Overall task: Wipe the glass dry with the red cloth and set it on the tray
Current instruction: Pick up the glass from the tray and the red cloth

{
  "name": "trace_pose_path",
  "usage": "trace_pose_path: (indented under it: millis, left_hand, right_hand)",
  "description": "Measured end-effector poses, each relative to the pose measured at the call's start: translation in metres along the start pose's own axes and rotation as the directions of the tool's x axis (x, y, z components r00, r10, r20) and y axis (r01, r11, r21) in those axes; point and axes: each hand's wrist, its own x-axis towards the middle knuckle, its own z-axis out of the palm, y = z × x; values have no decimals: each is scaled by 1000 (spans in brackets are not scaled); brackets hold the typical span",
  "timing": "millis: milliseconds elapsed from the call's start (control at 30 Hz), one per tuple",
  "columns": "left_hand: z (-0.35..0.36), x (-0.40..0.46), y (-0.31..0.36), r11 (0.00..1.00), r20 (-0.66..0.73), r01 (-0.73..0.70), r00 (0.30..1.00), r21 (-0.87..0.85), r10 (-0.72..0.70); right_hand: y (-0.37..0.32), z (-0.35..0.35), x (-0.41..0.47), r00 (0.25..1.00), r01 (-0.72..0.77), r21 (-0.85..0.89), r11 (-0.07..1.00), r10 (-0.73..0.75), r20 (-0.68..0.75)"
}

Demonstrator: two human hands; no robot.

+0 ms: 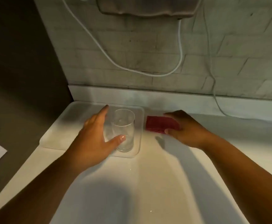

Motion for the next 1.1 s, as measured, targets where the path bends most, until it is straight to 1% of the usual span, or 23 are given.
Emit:
trace_pose_path:
  millis: [67,167,233,267,333,400,467,567,733,900,1000,1100]
  left_hand:
    - [11,-1,-7,994,2,60,998,-92,-60]
    - [34,-5,-22,973,67,123,991,-195,-112]
    - [44,-5,-26,949,82,161,986,-270,-144]
    - [47,-5,-27,941,87,168,985,-295,-149]
    - [55,-5,-29,930,93,178,983,-321,-156]
    - [61,-4,-31,921,85,166,986,-353,-145]
    - [63,-3,-31,902,73,165,986,-400,-148]
    - [65,1,-31,881,41,167,985,-442,-166]
    - [66,5,-35,846,22,147,987,-512,-158]
    - [69,9,-41,844,48,137,990,-518,-132]
    - [68,14,-40,839,56,134,991,-528,-124]
    - [68,16,-34,807,61,150,988,-571,-140]
  right_hand:
    - [2,13,6,1000,-18,-67,998,18,10]
    - [11,42,16,990,-48,-258,965,81,118]
    - [17,55,19,982,-69,-346,936,125,142]
    - [18,60,20,982,-91,-366,926,144,119]
    - [18,68,17,993,-96,-411,907,113,17]
    - [18,73,13,992,-74,-459,886,19,-124]
    - [16,74,10,971,-73,-510,857,-55,-232]
    - [9,74,6,964,-124,-573,810,-38,-261]
    - [-4,85,-2,950,-55,-467,882,-98,-296]
    - [-1,84,-9,951,-108,-356,928,-8,-310]
    - [4,77,-12,954,-110,-204,973,46,-297]
    - [7,70,-14,946,-140,-2,990,133,-295]
